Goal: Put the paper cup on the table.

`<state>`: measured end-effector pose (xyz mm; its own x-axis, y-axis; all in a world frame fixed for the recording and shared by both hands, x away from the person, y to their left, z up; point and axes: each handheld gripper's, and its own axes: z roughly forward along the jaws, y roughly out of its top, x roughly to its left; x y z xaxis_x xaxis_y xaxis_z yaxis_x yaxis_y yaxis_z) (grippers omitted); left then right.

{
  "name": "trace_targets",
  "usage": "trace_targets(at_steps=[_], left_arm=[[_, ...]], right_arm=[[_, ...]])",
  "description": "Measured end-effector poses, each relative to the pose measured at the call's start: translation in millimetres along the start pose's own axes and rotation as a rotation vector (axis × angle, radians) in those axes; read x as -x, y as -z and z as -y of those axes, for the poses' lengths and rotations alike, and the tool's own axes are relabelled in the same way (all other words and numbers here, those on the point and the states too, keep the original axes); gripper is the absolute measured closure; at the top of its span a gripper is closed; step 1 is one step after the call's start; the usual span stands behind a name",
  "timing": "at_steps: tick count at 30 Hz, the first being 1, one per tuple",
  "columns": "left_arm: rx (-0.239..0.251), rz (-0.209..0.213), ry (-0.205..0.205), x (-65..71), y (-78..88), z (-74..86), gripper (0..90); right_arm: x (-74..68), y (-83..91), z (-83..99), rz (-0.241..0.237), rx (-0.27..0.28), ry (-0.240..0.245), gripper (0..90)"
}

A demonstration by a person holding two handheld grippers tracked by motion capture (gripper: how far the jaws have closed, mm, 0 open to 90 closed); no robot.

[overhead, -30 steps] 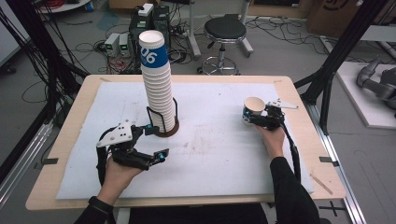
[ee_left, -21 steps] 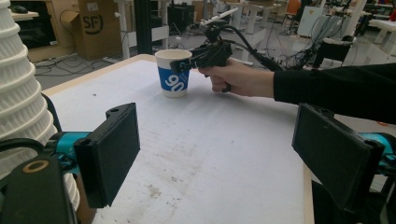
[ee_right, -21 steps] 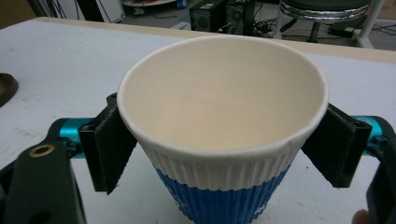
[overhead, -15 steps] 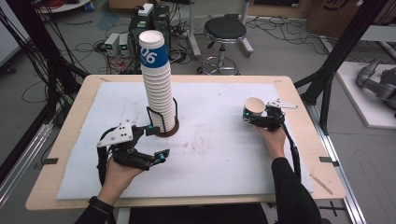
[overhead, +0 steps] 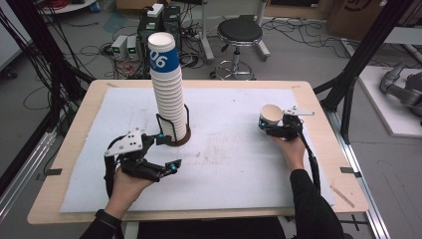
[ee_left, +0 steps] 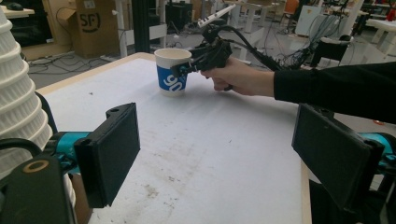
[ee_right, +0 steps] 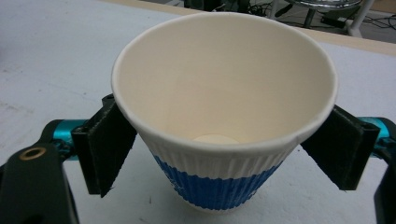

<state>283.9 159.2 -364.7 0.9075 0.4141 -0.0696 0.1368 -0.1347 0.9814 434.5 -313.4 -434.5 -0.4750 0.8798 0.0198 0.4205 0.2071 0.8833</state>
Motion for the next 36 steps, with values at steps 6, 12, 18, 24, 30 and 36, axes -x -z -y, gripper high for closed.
trace_targets(at_steps=[6,12,18,24,30,36], left_arm=[[0.001,0.000,0.003,-0.3,-0.2,0.0,15.2],[0.000,0.003,-0.002,0.4,-1.3,-0.8,15.2],[-0.001,0.004,-0.003,0.6,-2.8,-1.2,15.1],[-0.005,0.008,-0.002,-0.2,-4.2,-1.0,15.2],[-0.005,0.008,-0.001,0.4,-6.6,-1.0,15.2],[-0.006,0.010,0.000,-0.3,-6.7,-1.3,15.1]], right_arm=[[0.3,7.3,-1.7,0.001,-0.024,0.017,13.9],[1.3,20.8,-2.6,-0.017,-0.051,0.024,13.6],[-5.7,35.6,-4.1,-0.042,-0.067,0.055,13.7],[-7.4,51.4,-2.4,-0.049,-0.068,0.046,13.7],[-9.2,61.9,-1.4,-0.074,-0.056,0.042,13.8],[-16.7,77.2,-6.0,-0.128,0.011,0.043,13.8]])
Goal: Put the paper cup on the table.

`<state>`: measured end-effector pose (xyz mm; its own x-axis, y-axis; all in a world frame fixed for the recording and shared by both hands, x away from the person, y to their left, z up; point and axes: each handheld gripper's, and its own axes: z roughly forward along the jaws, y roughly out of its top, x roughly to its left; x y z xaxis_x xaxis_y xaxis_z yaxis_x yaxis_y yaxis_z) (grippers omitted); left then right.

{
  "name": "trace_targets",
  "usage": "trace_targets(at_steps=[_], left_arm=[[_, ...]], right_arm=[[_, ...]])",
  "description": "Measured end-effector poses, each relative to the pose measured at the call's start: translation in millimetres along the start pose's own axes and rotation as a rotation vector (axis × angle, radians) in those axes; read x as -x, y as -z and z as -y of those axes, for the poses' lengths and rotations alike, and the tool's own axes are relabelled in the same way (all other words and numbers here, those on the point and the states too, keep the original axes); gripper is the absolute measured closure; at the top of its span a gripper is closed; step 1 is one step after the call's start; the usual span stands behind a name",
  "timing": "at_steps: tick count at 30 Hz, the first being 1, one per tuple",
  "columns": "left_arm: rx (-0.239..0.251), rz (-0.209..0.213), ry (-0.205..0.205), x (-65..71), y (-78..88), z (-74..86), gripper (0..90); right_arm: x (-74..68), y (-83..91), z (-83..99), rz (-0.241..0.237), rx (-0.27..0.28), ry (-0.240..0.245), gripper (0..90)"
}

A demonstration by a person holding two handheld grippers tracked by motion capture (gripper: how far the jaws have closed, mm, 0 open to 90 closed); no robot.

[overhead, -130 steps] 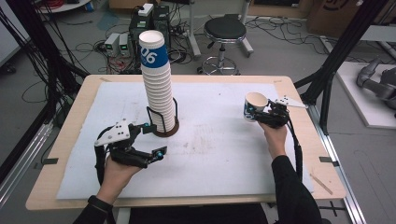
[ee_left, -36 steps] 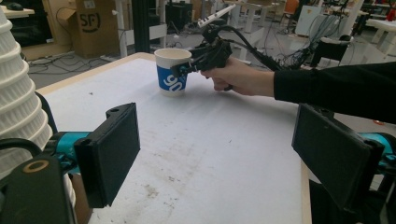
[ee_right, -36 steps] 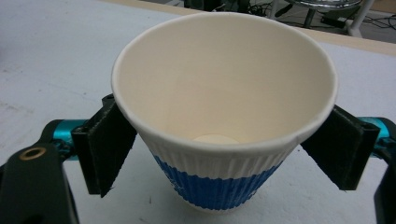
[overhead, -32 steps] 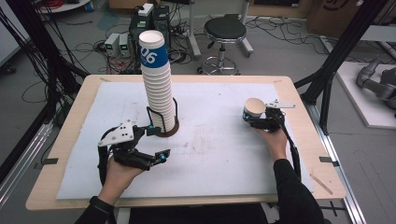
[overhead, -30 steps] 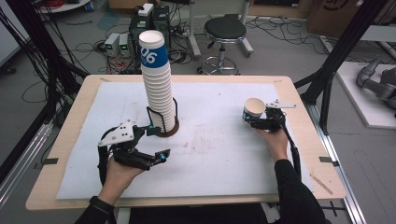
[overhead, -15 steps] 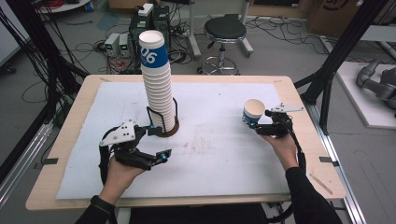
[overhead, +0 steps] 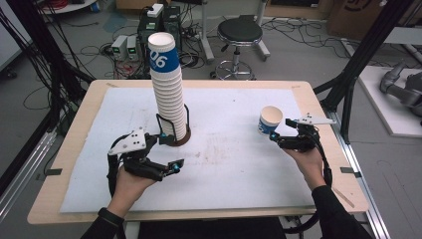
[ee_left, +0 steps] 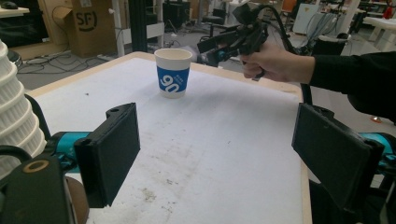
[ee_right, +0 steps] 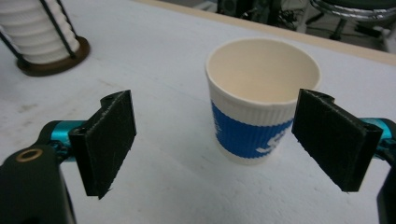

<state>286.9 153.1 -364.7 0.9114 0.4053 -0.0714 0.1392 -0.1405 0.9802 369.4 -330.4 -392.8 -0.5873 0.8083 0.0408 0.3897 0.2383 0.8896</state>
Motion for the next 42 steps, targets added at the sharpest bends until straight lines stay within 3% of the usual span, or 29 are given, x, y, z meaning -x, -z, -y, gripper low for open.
trace_targets(at_steps=[22,28,42], left_arm=[[0.027,0.010,0.029,-2.7,-4.6,-6.2,15.2],[0.027,0.037,0.011,-0.6,-8.2,-17.3,15.1],[0.047,0.065,-0.032,4.9,-12.8,-42.7,15.2]], right_arm=[[-46.1,38.8,-34.0,-0.285,0.264,0.102,14.1],[-58.9,43.5,-44.1,-0.346,0.286,0.120,14.6],[-78.2,45.5,-59.1,-0.405,0.303,0.172,15.1]])
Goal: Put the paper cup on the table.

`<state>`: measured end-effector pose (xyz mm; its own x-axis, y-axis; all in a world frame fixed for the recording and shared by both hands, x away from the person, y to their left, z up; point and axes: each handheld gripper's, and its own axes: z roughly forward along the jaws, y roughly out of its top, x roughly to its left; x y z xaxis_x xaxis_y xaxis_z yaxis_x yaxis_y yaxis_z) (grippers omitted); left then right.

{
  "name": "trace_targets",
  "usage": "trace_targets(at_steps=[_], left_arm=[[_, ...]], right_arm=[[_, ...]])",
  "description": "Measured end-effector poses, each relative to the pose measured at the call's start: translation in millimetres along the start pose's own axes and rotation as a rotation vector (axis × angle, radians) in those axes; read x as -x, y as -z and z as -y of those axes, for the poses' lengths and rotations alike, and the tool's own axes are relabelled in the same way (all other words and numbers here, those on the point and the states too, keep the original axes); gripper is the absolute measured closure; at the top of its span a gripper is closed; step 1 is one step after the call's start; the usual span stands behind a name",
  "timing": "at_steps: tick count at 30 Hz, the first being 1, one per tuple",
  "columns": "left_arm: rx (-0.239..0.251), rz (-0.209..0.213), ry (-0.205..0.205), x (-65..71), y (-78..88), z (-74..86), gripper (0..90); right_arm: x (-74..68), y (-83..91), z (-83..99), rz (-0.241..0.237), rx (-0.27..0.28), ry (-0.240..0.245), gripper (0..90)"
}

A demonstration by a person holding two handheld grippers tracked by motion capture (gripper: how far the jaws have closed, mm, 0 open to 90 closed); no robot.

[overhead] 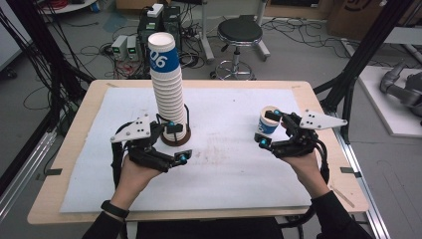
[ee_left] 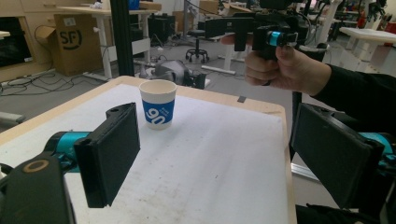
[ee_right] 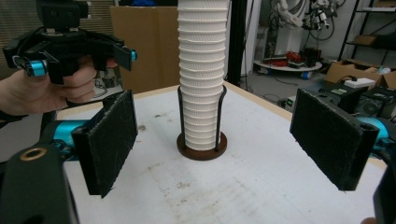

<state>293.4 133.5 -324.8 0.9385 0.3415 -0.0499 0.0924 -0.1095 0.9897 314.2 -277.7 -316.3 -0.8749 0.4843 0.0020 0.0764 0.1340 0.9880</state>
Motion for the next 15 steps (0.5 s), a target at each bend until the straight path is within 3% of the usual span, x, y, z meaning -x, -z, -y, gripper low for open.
trace_targets(at_steps=[15], left_arm=[[0.027,0.003,-0.005,0.5,2.4,-6.5,15.2]], right_arm=[[-7.6,2.3,-7.0,-0.020,0.007,0.020,15.2]])
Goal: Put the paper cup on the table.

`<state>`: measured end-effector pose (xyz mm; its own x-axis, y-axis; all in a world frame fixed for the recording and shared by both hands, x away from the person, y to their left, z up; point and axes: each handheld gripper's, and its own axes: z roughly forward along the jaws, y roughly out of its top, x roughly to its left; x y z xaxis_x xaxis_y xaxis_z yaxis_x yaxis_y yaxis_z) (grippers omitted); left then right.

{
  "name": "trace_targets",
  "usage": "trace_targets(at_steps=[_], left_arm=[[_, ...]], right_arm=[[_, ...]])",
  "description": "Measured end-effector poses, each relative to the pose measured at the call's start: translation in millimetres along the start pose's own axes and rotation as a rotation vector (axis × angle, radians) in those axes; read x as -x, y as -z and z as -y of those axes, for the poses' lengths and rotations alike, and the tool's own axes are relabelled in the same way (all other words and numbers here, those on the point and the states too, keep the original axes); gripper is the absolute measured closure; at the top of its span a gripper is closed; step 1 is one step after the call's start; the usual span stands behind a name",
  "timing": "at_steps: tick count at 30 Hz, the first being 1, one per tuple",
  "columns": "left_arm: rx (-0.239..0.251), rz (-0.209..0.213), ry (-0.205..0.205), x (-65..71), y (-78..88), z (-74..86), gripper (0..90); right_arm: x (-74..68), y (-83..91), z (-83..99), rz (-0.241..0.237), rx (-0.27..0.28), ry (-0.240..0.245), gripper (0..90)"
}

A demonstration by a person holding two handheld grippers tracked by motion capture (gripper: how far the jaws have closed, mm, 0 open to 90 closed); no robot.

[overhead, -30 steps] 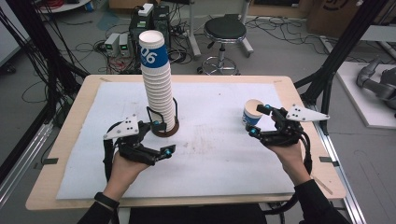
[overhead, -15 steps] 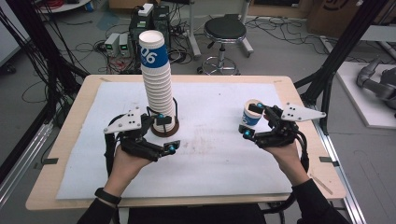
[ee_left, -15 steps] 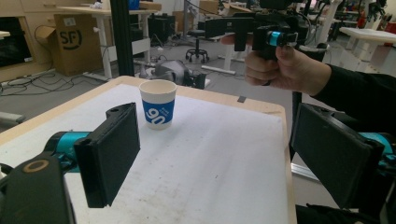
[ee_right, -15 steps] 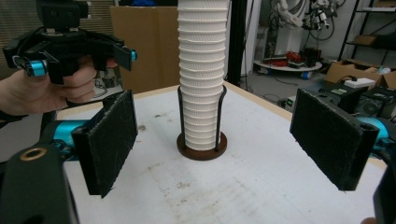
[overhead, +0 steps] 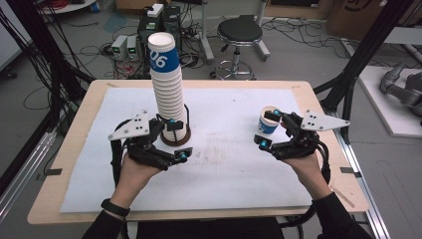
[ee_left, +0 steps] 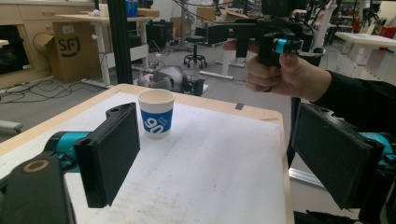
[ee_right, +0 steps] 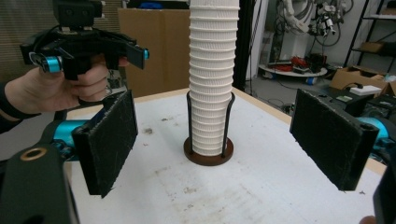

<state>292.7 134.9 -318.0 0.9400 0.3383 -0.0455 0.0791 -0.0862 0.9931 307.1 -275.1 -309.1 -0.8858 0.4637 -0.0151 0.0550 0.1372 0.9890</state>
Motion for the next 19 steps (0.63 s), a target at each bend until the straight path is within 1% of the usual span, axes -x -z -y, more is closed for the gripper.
trace_targets(at_steps=[3,15,18,19], left_arm=[[0.003,-0.003,0.008,-1.5,1.5,1.1,15.2],[-0.005,-0.007,0.007,-2.9,2.8,3.0,15.2],[-0.002,-0.010,0.017,-3.7,3.1,4.2,15.2],[-0.005,-0.009,0.014,-4.1,3.2,4.3,15.2]], right_arm=[[0.5,0.6,0.1,-0.002,0.002,-0.001,15.2],[1.6,2.3,1.1,0.001,0.000,-0.005,15.2],[1.9,2.9,1.1,0.003,0.005,-0.006,15.2],[2.0,3.0,1.0,0.000,0.006,-0.007,15.1]])
